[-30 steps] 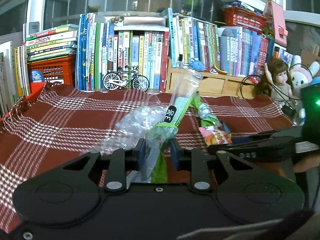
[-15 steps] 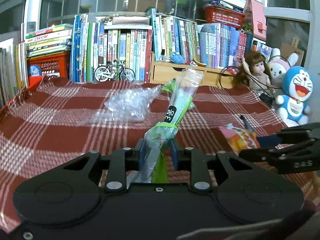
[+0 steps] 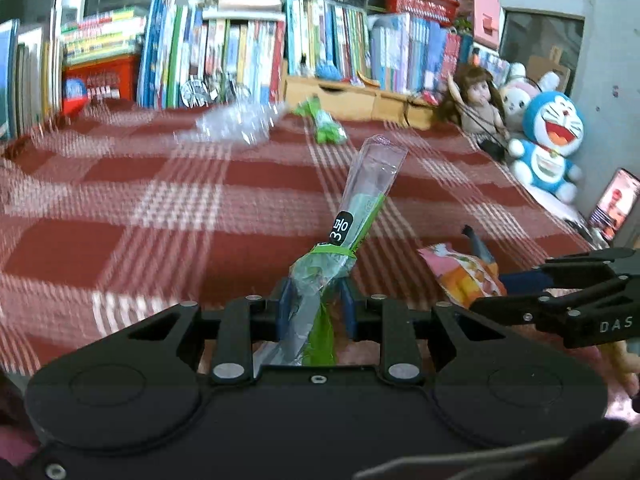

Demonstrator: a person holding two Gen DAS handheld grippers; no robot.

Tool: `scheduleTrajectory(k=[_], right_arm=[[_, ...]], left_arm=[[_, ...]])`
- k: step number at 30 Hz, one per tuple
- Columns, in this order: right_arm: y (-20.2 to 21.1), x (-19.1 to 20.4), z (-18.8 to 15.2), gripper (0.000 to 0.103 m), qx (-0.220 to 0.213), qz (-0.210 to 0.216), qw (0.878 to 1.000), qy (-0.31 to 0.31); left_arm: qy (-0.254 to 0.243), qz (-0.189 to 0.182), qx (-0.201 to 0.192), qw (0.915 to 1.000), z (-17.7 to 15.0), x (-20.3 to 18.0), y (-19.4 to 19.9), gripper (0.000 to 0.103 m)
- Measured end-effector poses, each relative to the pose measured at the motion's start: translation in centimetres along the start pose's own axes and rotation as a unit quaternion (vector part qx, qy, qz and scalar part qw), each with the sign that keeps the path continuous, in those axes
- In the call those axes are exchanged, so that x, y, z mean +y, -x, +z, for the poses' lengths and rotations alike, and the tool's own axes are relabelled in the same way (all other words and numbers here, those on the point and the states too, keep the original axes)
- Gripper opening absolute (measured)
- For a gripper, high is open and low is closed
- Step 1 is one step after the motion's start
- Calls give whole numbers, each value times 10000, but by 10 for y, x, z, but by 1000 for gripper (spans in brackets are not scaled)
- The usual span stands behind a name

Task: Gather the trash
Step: 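Carry the wrapper and macaron packet down to the bin and open both tools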

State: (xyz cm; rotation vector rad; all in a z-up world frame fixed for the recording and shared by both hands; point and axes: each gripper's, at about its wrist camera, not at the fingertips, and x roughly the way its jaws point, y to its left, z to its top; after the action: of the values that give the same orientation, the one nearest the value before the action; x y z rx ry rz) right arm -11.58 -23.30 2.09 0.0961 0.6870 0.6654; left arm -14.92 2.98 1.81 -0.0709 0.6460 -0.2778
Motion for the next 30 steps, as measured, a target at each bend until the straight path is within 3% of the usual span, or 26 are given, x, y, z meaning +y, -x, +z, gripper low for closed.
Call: scheduleTrajectory(k=[5, 12, 18, 30], right_arm=[[3, 11, -29, 54, 98, 40, 9999, 69], [-12, 4, -65, 54, 523, 17, 9980, -360], [-26, 0, -89, 54, 878, -113, 9952, -428], [-52, -10, -126, 55, 1411, -315, 9875, -631]], left_arm=[[58, -116, 341, 9993, -36, -11, 9, 25], [389, -32, 997, 9942, -75, -11, -6, 25], [691, -37, 1562, 9853, -98, -5, -33, 25], [694, 186, 2269, 9713, -126, -4, -76, 25]])
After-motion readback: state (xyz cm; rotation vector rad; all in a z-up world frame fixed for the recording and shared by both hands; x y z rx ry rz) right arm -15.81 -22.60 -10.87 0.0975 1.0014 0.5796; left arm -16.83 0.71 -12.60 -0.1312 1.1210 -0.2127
